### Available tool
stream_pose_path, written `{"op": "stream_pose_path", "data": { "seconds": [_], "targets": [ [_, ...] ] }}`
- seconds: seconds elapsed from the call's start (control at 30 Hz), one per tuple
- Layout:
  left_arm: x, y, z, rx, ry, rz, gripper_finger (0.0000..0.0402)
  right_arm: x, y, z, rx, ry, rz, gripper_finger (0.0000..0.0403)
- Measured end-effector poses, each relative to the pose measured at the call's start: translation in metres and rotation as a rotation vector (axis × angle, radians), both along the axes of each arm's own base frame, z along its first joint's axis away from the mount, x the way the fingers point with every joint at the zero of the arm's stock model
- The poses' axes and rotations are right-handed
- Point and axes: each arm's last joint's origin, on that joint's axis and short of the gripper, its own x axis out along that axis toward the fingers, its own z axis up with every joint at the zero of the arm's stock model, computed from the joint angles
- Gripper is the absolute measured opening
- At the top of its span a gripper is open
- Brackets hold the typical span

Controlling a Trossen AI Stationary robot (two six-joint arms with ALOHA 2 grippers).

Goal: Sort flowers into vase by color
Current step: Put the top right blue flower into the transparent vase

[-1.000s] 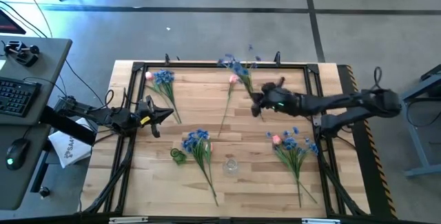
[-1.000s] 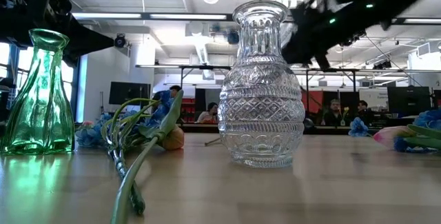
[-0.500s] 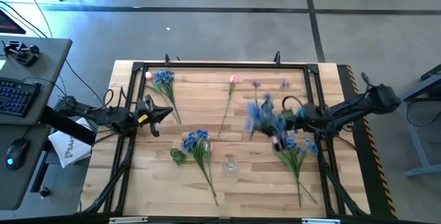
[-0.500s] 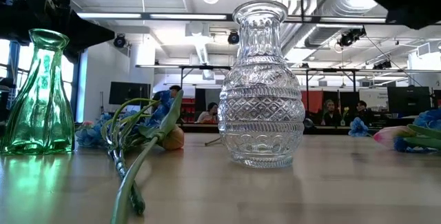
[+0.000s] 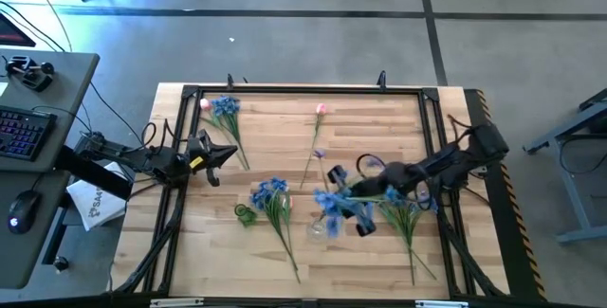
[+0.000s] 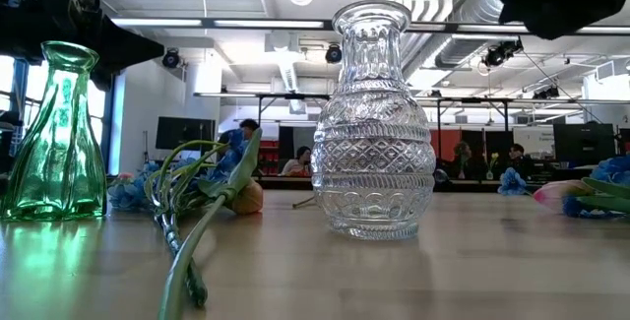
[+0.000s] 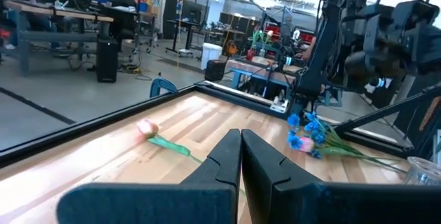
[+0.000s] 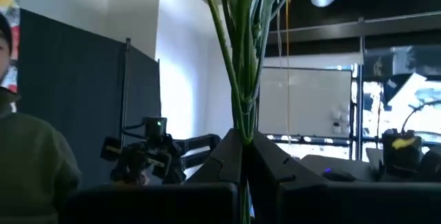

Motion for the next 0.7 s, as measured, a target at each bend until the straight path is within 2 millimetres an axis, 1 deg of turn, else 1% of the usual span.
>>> {"op": "stream_pose_path", "data": {
  "seconds": [0.27,0.37,0.5,0.6,0.7],
  "targets": [
    [0.0,-0.001,-0.001,0.0,0.004,-0.039,0.0001,0.008,0.001,-0.021,0.008,0.083,-0.022,0.0001],
    [0.0,-0.001,0.0,0.001,0.004,-0.039,0.0001,0.008,0.003,-0.025,0.008,0.099,-0.019,0.0011],
    [0.0,-0.001,-0.001,0.02,0.012,-0.038,0.0001,0.01,0.006,-0.033,0.005,0.184,-0.075,0.0044],
    [0.0,-0.001,-0.001,0.026,0.014,-0.038,0.0001,0.012,0.007,-0.04,0.001,0.253,-0.133,0.0082],
    [0.0,-0.001,-0.001,0.029,0.023,-0.037,0.0,0.012,0.006,-0.043,0.0,0.336,-0.146,0.0124]
  ]
}}
